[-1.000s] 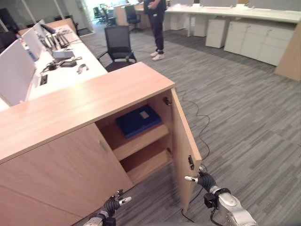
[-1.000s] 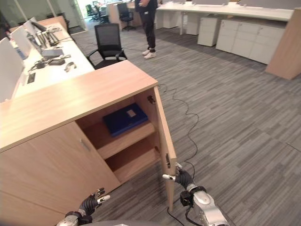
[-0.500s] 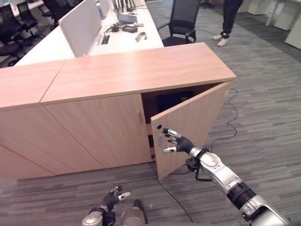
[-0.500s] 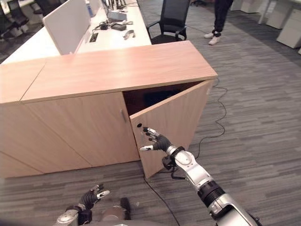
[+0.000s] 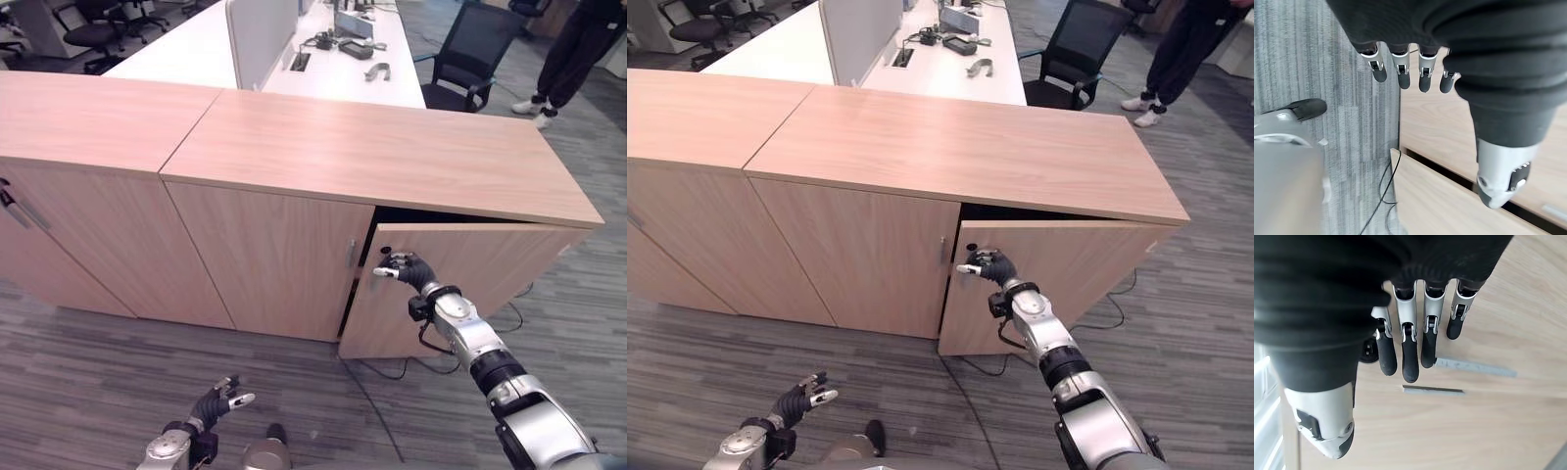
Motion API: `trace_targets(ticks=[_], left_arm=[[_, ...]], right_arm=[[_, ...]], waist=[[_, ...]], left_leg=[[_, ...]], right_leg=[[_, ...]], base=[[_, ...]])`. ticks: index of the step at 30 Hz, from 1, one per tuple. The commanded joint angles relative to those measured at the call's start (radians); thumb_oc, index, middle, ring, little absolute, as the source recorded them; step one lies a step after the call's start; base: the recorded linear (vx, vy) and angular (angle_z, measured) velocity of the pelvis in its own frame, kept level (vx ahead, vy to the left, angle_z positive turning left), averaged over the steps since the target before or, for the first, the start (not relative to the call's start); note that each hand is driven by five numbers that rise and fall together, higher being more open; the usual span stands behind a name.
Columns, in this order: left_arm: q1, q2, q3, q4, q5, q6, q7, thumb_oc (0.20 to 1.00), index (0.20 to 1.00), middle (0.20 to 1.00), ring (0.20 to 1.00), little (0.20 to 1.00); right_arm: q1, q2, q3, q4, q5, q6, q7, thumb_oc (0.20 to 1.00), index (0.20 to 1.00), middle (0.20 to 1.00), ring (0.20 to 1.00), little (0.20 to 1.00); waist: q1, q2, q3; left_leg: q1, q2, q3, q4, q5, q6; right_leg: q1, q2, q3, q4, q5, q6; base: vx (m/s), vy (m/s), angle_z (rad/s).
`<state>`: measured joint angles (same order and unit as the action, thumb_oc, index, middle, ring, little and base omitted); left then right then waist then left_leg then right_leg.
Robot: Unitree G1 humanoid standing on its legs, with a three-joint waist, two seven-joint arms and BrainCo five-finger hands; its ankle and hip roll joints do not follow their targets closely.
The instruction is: Put the empty folder in the office cabinet
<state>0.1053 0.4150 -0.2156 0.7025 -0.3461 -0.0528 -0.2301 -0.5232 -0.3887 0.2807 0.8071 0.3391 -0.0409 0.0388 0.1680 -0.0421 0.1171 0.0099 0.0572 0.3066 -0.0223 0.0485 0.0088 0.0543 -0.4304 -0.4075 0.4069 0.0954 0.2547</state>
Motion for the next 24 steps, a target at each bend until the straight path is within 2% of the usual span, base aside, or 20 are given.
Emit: trace_targets(ticks=[1, 2, 3, 4, 5, 6, 9, 17, 21, 24], left_arm=[[-0.038, 0.060, -0.044, -0.058, -0.065, -0.050, 0.003, 1.000, 1.000, 1.000, 1.000, 1.000], [-0.040, 0.059, -0.044, -0.058, -0.065, -0.050, 0.003, 1.000, 1.000, 1.000, 1.000, 1.000], [-0.047, 0.063, -0.050, -0.058, -0.075, -0.049, 0.001, 1.000, 1.000, 1.000, 1.000, 1.000], [-0.057, 0.070, -0.059, -0.063, -0.085, -0.049, -0.002, 1.000, 1.000, 1.000, 1.000, 1.000], [-0.071, 0.082, -0.063, -0.056, -0.077, -0.054, -0.001, 1.000, 1.000, 1.000, 1.000, 1.000], [-0.069, 0.078, -0.069, -0.061, -0.079, -0.050, -0.011, 1.000, 1.000, 1.000, 1.000, 1.000], [-0.056, 0.076, -0.065, -0.063, -0.078, -0.052, -0.009, 1.000, 1.000, 1.000, 1.000, 1.000], [0.015, 0.038, -0.057, -0.076, -0.065, -0.043, -0.020, 1.000, 1.000, 1.000, 1.000, 1.000], [0.023, 0.024, -0.056, -0.080, -0.061, -0.042, -0.015, 1.000, 1.000, 1.000, 1.000, 1.000], [0.028, -0.001, -0.037, -0.076, -0.056, -0.043, -0.002, 1.000, 1.000, 1.000, 1.000, 1.000]], right_arm=[[-0.101, -0.092, -0.058, 0.082, 0.083, -0.040, -0.041, 1.000, 1.000, 1.000, 1.000, 1.000], [-0.103, -0.093, -0.058, 0.084, 0.083, -0.041, -0.041, 1.000, 1.000, 1.000, 1.000, 1.000], [-0.115, -0.114, -0.072, 0.122, 0.101, -0.042, -0.045, 1.000, 1.000, 1.000, 1.000, 1.000], [-0.124, -0.142, -0.085, 0.156, 0.116, -0.044, -0.048, 1.000, 1.000, 1.000, 1.000, 1.000], [-0.124, -0.185, -0.100, 0.227, 0.111, -0.031, -0.042, 1.000, 1.000, 1.000, 1.000, 1.000], [-0.141, -0.216, -0.119, 0.257, 0.123, -0.036, -0.047, 1.000, 1.000, 1.000, 1.000, 1.000], [-0.158, -0.243, -0.136, 0.324, 0.137, -0.023, -0.041, 1.000, 1.000, 1.000, 1.000, 1.000], [-0.131, -0.244, -0.129, 0.351, 0.124, -0.017, -0.015, 1.000, 1.000, 1.000, 1.000, 1.000], [-0.092, -0.221, -0.121, 0.303, 0.100, -0.022, -0.017, 1.000, 1.000, 1.000, 1.000, 1.000], [0.044, -0.149, -0.150, 0.128, 0.091, -0.047, -0.038, 1.000, 1.000, 1.000, 1.000, 1.000]], waist=[[0.025, 0.013, -0.022], [0.025, 0.015, -0.023], [0.018, 0.017, -0.022], [0.006, 0.014, -0.018], [-0.011, 0.004, -0.012], [-0.012, -0.004, -0.022], [-0.013, -0.004, -0.043], [-0.019, 0.018, -0.076], [-0.028, 0.028, -0.076], [-0.053, 0.043, -0.075]], left_leg=[[0.061, 0.023, -0.121, -0.036, -0.044, -0.030], [0.057, 0.027, -0.122, -0.036, -0.040, -0.031], [0.059, 0.024, -0.144, -0.033, -0.046, -0.036], [0.063, 0.018, -0.172, -0.032, -0.055, -0.043], [0.064, 0.010, -0.213, -0.023, -0.066, -0.054], [0.059, 0.007, -0.224, -0.018, -0.071, -0.054], [0.071, 0.009, -0.224, -0.023, -0.072, -0.061], [0.116, 0.040, -0.245, -0.047, -0.060, -0.094], [0.120, 0.048, -0.245, -0.050, -0.054, -0.102], [0.123, 0.056, -0.239, -0.054, -0.049, -0.107]], right_leg=[[-0.034, 0.163, 0.109, -0.080, -0.124, -0.026], [-0.034, 0.167, 0.107, -0.085, -0.119, -0.028], [-0.032, 0.184, 0.126, -0.141, -0.141, -0.040], [-0.037, 0.197, 0.157, -0.220, -0.139, -0.051], [-0.028, 0.211, 0.227, -0.292, -0.144, -0.042], [-0.020, 0.209, 0.233, -0.317, -0.126, -0.049], [0.010, 0.208, 0.214, -0.346, -0.105, -0.052], [0.115, 0.240, 0.153, -0.446, -0.110, -0.069], [0.127, 0.249, 0.148, -0.462, -0.114, -0.076], [0.131, 0.256, 0.150, -0.477, -0.117, -0.085]], base=[[0.14, -0.013, 0.50], [0.16, -0.060, 0.53], [0.13, -0.102, 0.81], [0.23, -0.156, 0.75], [0.21, -0.157, 0.96], [0.19, -0.144, 1.10], [0.13, -0.106, 0.98], [0.07, -0.094, -0.01], [0.00, -0.057, 0.00], [-0.01, -0.038, 0.00]])
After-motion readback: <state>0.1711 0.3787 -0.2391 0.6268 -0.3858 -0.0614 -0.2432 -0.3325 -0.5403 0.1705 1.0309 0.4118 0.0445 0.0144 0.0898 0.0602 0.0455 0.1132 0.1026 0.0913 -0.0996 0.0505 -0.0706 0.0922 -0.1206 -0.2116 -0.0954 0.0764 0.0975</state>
